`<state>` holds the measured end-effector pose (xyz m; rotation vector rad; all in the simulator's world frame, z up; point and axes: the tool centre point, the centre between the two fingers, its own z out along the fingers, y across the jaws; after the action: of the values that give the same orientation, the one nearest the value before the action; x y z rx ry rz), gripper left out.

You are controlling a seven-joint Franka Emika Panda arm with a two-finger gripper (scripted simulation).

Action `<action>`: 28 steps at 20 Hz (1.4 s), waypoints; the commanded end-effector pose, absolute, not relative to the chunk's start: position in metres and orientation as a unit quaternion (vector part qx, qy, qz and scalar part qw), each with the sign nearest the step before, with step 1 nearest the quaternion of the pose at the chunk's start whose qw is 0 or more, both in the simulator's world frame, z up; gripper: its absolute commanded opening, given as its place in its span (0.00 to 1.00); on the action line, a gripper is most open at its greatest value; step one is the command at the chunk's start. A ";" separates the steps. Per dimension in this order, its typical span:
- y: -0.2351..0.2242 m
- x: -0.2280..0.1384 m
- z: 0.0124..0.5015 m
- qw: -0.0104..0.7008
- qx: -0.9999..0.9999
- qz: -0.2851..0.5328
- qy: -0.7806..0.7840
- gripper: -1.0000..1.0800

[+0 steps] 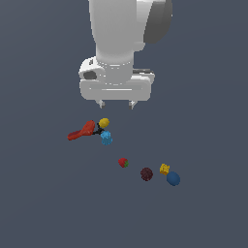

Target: Pick up a designated object from a clutter of objects.

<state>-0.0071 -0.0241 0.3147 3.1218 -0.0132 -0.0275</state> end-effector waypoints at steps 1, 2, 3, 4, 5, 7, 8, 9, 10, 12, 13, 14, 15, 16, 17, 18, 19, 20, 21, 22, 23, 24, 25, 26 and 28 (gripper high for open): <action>-0.024 -0.007 0.315 0.010 1.000 -0.009 -0.004 0.96; -0.024 -0.007 0.315 0.010 1.000 -0.009 -0.005 0.96; -0.025 -0.008 0.315 0.009 1.000 -0.010 -0.007 0.96; -0.027 -0.009 0.315 0.007 1.000 -0.010 -0.011 0.96; -0.029 -0.010 0.316 0.005 1.000 -0.012 -0.017 0.96; -0.034 -0.012 0.317 0.001 0.999 -0.015 -0.029 0.96; -0.035 -0.013 0.318 -0.001 0.999 -0.016 -0.033 0.96; -0.036 -0.014 0.318 -0.002 0.999 -0.016 -0.036 0.96; -0.037 -0.014 0.318 -0.002 0.999 -0.016 -0.037 0.96; -0.036 -0.014 0.318 -0.002 0.999 -0.016 -0.036 0.96; -0.036 -0.014 0.317 -0.002 0.999 -0.016 -0.035 0.96; -0.037 -0.014 0.316 -0.002 0.999 -0.016 -0.034 0.96; -0.037 -0.014 0.314 -0.002 0.999 -0.016 -0.033 0.96; -0.038 -0.015 0.312 -0.002 0.999 -0.016 -0.032 0.96; -0.039 -0.015 0.310 -0.003 0.999 -0.016 -0.031 0.96; -0.040 -0.016 0.307 -0.003 0.999 -0.015 -0.029 0.96; -0.041 -0.016 0.303 -0.003 1.000 -0.015 -0.027 0.96; -0.043 -0.017 0.300 -0.003 1.000 -0.015 -0.024 0.96; -0.044 -0.018 0.296 -0.004 1.000 -0.015 -0.022 0.96; -0.046 -0.019 0.291 -0.004 1.000 -0.014 -0.019 0.96; -0.048 -0.020 0.286 -0.005 1.000 -0.014 -0.016 0.96; -0.050 -0.021 0.281 -0.005 1.000 -0.014 -0.012 0.96; -0.052 -0.023 0.275 -0.005 1.000 -0.013 -0.009 0.96; -0.054 -0.025 0.269 -0.006 1.000 -0.013 -0.005 0.96; -0.059 -0.029 0.255 -0.007 1.000 -0.012 0.004 0.96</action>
<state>-0.0260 -0.0553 0.2651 3.1536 -0.0080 -0.0397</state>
